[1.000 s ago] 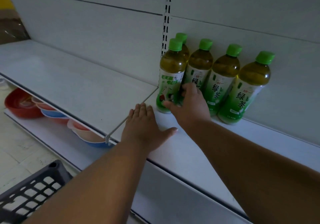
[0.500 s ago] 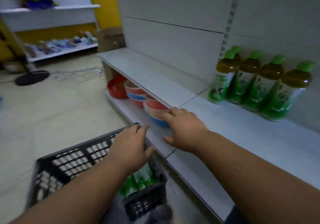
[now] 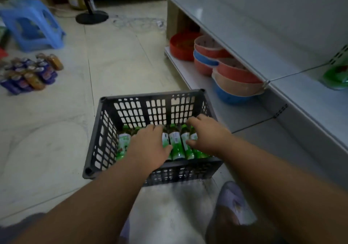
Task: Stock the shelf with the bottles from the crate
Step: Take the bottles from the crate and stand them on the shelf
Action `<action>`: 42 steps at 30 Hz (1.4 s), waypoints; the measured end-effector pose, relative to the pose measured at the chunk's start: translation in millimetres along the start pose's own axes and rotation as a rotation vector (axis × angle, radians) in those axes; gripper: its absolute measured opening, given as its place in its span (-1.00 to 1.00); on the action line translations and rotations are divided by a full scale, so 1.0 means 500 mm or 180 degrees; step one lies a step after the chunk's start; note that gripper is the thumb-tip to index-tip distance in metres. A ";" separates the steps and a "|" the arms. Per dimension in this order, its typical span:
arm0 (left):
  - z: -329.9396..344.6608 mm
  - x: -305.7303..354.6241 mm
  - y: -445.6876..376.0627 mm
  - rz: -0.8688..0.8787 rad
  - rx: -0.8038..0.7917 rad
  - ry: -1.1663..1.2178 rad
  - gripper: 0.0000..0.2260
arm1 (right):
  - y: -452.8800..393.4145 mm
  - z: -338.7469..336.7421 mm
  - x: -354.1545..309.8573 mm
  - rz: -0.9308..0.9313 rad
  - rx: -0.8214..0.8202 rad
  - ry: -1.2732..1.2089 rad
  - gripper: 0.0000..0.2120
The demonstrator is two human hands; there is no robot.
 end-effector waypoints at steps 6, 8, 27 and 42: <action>0.184 0.005 -0.059 -0.0469 -0.0074 0.0526 -0.29 | -0.093 0.136 0.072 0.0257 -0.0351 -0.0341 -0.42; 0.228 0.012 -0.069 -0.0591 -0.0079 0.0466 -0.19 | -0.123 0.170 0.098 0.0403 -0.0424 -0.0452 -0.44; 0.263 0.019 -0.092 -0.0648 -0.0382 0.0032 -0.09 | -0.356 0.414 0.177 0.1712 -0.0807 0.0509 -0.36; 0.268 0.016 -0.087 -0.0627 -0.0359 0.0061 -0.09 | -0.330 0.330 0.173 0.1190 -0.0362 -0.2485 -0.37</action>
Point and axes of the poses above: each hand's wrist, its own y-axis away from the middle knuckle, its own z-axis out of the palm, x = y × z, the point moved 2 cm from there along -y, towards the middle knuckle, and after that the axes turned 3 degrees about x, right-handed, at the moved point
